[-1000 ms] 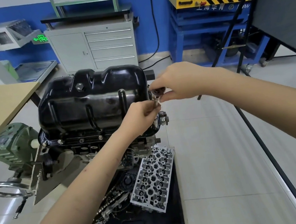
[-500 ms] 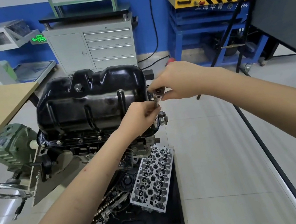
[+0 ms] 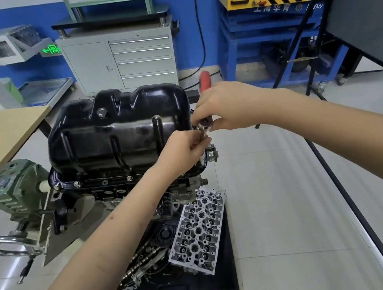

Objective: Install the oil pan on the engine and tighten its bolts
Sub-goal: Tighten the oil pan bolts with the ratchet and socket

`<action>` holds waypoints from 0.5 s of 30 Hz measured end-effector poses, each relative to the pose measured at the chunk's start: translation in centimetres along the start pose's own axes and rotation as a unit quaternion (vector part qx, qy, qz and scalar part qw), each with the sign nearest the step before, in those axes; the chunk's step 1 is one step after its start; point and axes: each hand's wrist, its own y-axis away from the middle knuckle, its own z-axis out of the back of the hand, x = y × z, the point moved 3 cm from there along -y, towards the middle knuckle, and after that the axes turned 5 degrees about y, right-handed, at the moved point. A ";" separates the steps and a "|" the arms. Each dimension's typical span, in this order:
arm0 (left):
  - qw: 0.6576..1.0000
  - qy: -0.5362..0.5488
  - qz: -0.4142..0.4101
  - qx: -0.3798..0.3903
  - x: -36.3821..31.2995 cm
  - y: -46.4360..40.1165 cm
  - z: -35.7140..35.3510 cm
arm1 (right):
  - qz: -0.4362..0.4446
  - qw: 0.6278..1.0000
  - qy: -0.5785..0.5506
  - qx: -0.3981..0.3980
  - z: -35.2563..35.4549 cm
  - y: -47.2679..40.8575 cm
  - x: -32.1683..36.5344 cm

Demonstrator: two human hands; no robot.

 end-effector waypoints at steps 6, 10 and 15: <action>1.000 0.001 -0.003 -0.028 0.0 0.2 0.1 | -0.143 0.990 0.018 0.012 -0.6 -0.5 -0.2; 1.000 -0.009 -0.009 -0.016 0.1 0.0 0.1 | -0.126 0.992 -0.028 0.006 -0.5 -0.4 -0.5; 1.000 0.008 -0.007 0.006 0.1 0.3 0.0 | -0.070 0.997 -0.019 0.011 -0.2 0.1 -0.9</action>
